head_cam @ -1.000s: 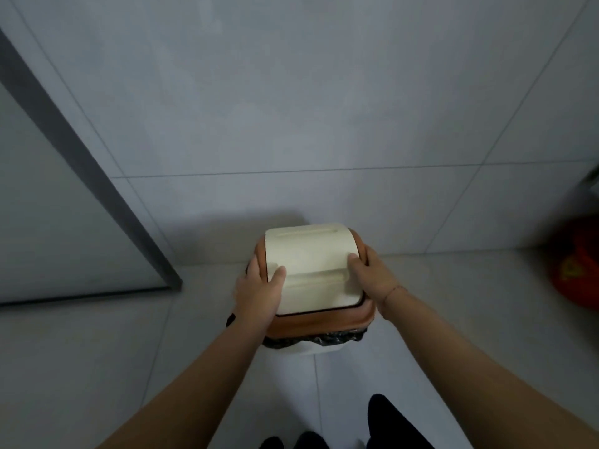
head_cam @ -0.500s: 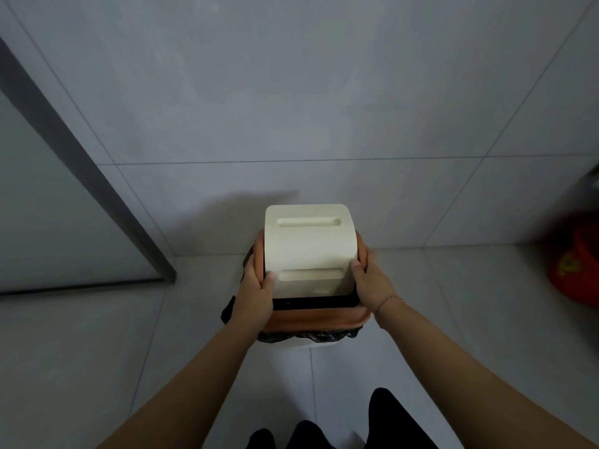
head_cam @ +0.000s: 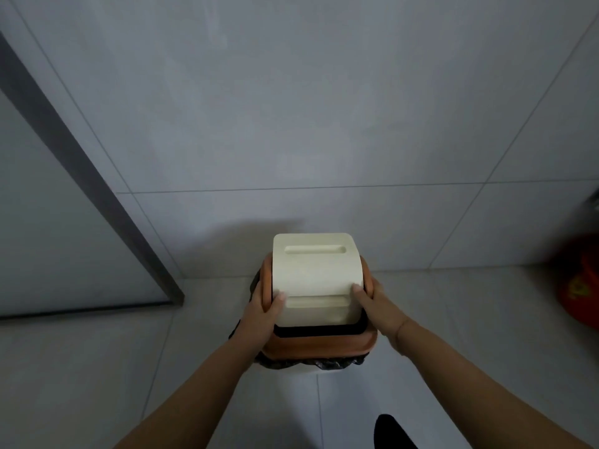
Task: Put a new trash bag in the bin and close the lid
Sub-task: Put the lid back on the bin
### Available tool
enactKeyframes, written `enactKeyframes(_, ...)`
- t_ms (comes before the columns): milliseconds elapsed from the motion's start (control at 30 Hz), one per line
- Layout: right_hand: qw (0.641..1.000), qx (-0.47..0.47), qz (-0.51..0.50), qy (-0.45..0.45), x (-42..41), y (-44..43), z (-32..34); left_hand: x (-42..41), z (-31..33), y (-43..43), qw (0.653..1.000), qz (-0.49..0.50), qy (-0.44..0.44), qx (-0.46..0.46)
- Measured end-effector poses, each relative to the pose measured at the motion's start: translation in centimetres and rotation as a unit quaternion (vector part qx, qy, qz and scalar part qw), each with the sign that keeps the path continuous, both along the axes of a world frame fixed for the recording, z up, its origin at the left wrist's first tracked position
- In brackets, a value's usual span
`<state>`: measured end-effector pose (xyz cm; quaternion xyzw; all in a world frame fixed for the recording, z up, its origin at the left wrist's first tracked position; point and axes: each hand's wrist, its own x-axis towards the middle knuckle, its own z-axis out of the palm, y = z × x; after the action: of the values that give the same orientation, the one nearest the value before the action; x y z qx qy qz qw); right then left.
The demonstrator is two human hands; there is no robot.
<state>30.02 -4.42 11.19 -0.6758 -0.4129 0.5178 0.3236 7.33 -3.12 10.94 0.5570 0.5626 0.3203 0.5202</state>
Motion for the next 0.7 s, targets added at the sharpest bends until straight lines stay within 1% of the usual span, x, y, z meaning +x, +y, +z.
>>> enactKeyframes(33, 1.000, -0.014, 0.001, 0.020, 0.4, 0.4, 0.5, -0.1, 0.5, 0.6, 1.000, -0.006, -0.012, -0.009)
enactKeyframes(100, 0.999, -0.017, -0.020, 0.025, 1.0, 1.7, 1.2, -0.1, 1.3, 2.4, 0.999, 0.017, -0.031, -0.029)
enactKeyframes(167, 0.999, 0.004, -0.030, 0.020, 0.9, 3.1, 1.3, 0.1, 1.5, 4.1, 0.996, 0.035, -0.039, -0.066)
enactKeyframes(233, 0.999, 0.021, -0.030, 0.014, 0.5, 3.9, 1.2, 0.3, 1.3, 5.2, 0.993, 0.036, -0.025, -0.110)
enactKeyframes(333, 0.999, 0.028, -0.034, -0.011, 0.1, 4.5, 0.9, 0.5, 0.6, 6.0, 0.991, 0.067, -0.002, -0.116)
enactKeyframes(500, 0.998, 0.034, -0.042, -0.034, -0.1, 4.2, 0.2, 0.8, 0.1, 5.5, 0.988, 0.078, -0.042, -0.126)
enactKeyframes(567, 0.998, 0.034, -0.045, -0.019, -0.2, 4.0, 0.4, 0.8, 0.3, 5.5, 0.989, 0.069, -0.059, -0.116)
enactKeyframes(633, 0.998, 0.027, -0.053, 0.022, -0.2, 3.6, 1.0, 0.5, 0.8, 5.4, 0.989, 0.064, -0.076, -0.109)
enactKeyframes(700, 0.995, -0.001, -0.070, 0.065, 0.0, 2.1, 1.2, 0.3, 0.8, 4.3, 0.986, 0.076, -0.077, -0.125)
